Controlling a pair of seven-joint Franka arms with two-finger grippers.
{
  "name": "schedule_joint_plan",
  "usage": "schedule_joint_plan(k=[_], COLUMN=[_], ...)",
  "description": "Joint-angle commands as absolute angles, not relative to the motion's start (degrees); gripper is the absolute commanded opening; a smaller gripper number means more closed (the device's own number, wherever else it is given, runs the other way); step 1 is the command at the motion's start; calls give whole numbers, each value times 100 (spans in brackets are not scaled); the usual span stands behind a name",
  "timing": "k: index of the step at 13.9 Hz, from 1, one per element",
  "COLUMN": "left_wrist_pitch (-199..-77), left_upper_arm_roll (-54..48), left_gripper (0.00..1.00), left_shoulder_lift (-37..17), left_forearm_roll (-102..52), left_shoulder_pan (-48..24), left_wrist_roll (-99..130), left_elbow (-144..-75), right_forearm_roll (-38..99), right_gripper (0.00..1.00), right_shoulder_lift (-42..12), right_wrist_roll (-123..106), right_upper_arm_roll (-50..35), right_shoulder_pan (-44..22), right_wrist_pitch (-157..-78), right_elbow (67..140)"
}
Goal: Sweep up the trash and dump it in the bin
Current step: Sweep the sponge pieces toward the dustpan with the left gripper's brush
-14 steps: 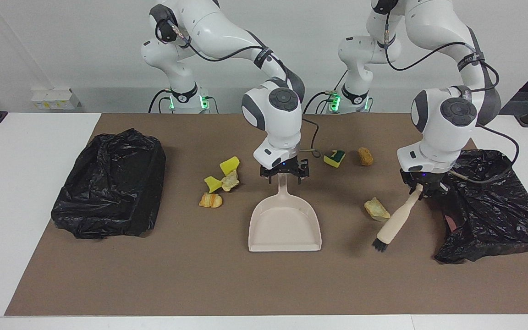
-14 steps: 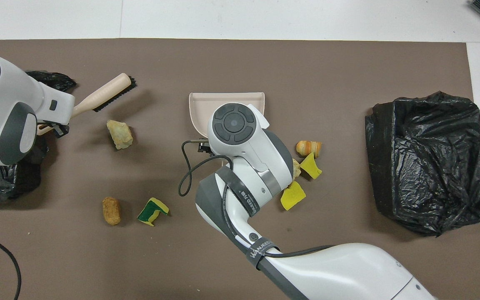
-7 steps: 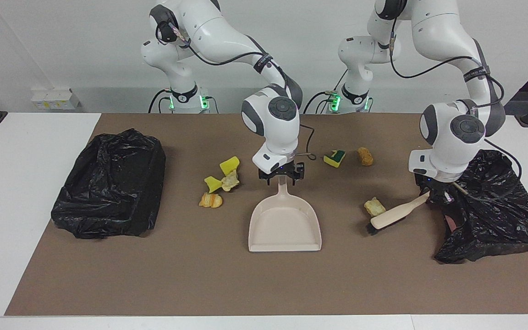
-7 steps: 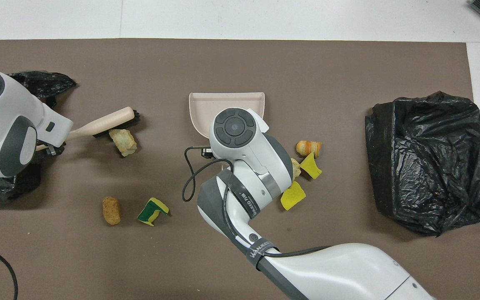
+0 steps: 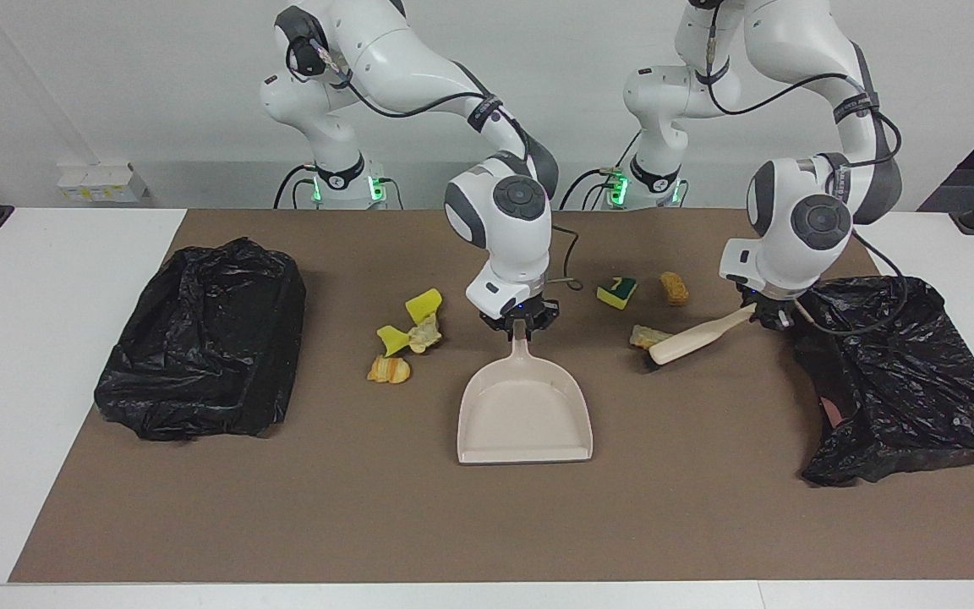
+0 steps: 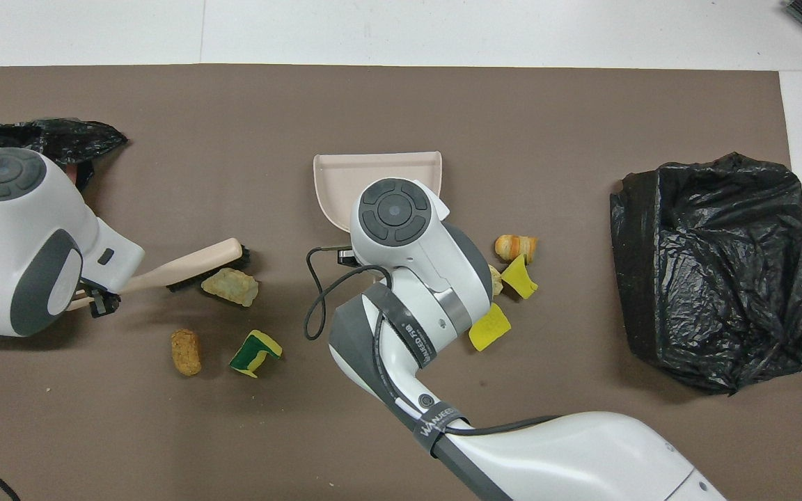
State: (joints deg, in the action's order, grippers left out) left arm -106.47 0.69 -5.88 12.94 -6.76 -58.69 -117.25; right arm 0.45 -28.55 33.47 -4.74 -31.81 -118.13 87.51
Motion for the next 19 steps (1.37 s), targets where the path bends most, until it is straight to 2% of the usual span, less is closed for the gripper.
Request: schedule_joint_plan(k=[1,5,8,11,15,19], left_wrist_pitch=[-10206,-9300,-8756,-8770,-9622,-9886], left_upper_arm_roll=[79,-132,-123,-114,-106,-132], left_gripper=[0,0,0,0,0,0], left_shoulder_lift=[25,701,1001,1387,2038,2136], left_forearm_roll=[1292,1187,1187,1187,1187,872], left_shoulder_pan=[-984,-1002,-958,-923,-905,-914], left_wrist_roll=[-5100,-3994,-2687,-892,645,1721], left_elbow=[-12234,-12243,-12269,-12803,-13849,-14386], right_forearm_roll=[149,149,149,-25,-334,-465], right_gripper=[0,0,0,0,0,0], right_shoulder_lift=[-2059,-899,-590,-659,-870,-1002], right_wrist_roll=[2394,-204,-2235,-3897,-4876,-4782], right_upper_arm_roll=[-545,-536,-536,-527,-545,-545], right_shoulder_pan=[-3007,-2629,-2452,-2452,-2707,-3058], right_wrist_pitch=[-11479,-11004,-11056,-11100,-11372,-11382], right_elbow=[9218,10333,10897,10942,10951,10942])
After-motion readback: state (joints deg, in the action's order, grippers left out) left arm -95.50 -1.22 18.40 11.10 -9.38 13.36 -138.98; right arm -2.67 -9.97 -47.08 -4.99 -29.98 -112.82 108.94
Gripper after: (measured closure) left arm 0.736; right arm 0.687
